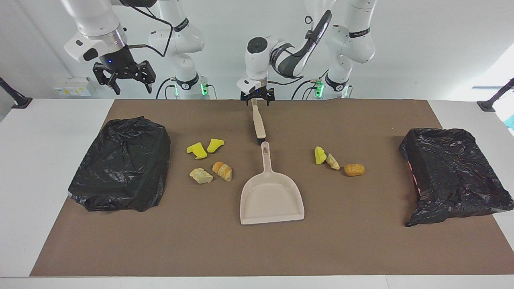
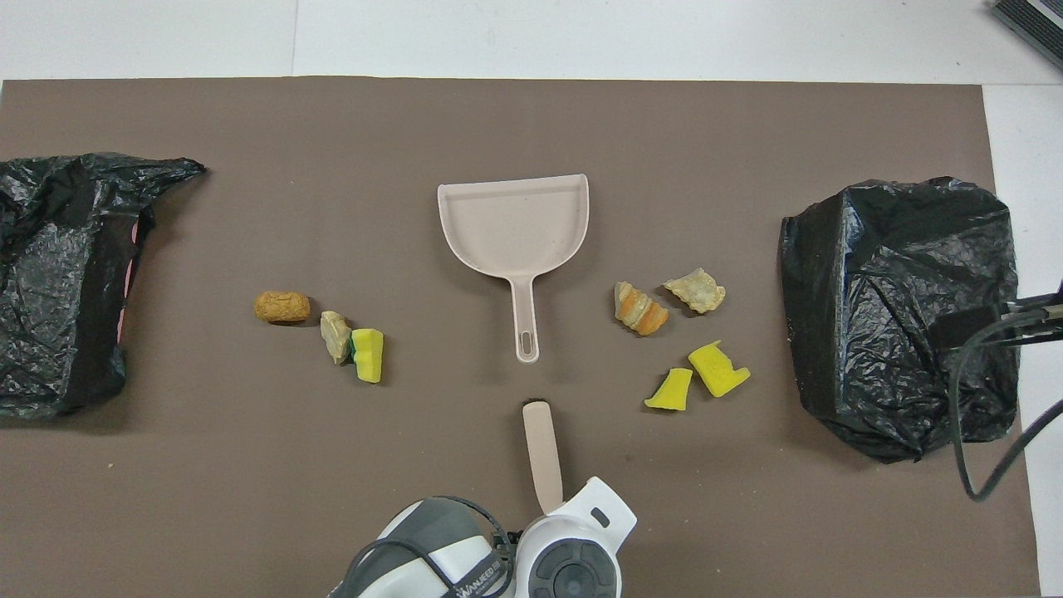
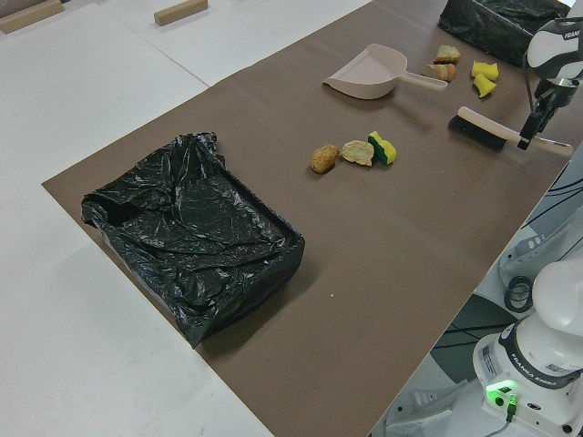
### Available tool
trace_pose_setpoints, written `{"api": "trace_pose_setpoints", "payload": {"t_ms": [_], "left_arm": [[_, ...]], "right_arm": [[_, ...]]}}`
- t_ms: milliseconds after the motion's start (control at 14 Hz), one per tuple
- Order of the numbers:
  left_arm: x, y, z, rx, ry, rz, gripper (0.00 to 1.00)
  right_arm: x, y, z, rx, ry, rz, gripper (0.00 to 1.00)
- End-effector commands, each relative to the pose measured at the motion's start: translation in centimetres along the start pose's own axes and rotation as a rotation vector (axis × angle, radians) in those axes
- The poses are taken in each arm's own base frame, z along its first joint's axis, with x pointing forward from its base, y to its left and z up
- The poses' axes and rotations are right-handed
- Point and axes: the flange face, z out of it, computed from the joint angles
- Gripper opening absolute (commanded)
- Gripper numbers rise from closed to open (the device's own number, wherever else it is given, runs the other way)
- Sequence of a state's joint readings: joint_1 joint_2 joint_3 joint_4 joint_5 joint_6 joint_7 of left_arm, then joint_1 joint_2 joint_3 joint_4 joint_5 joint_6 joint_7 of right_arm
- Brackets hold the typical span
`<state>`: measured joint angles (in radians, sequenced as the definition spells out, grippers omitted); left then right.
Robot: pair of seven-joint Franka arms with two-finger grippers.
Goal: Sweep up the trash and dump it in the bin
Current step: 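Grasp the beige brush handle with the left gripper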
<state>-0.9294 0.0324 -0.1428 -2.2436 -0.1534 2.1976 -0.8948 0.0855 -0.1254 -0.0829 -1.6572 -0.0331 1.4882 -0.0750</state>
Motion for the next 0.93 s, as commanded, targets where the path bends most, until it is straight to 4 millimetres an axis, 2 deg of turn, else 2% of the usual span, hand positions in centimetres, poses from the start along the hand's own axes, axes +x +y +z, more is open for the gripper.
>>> {"api": "trace_pose_setpoints", "payload": {"t_ms": [0,214,357,857], "left_arm": [[-0.49,-0.21,0.33,-0.026,-0.017,-0.018,0.92],[-0.55,-0.14,0.31,-0.041,-0.034,-0.036,0.92],[-0.58,-0.14,0.33,-0.043,-0.040,-0.046,0.87],[-1.41,0.39,0.98,-0.039,-0.055,-0.021,0.87]], "right_arm": [[-0.94,0.27,0.00,0.016,-0.007,-0.025,1.00],[-0.94,0.27,0.00,0.016,-0.007,-0.025,1.00],[-0.94,0.27,0.00,0.016,-0.007,-0.025,1.00],[-1.01,0.19,0.06,0.017,-0.015,-0.027,1.00]]}}
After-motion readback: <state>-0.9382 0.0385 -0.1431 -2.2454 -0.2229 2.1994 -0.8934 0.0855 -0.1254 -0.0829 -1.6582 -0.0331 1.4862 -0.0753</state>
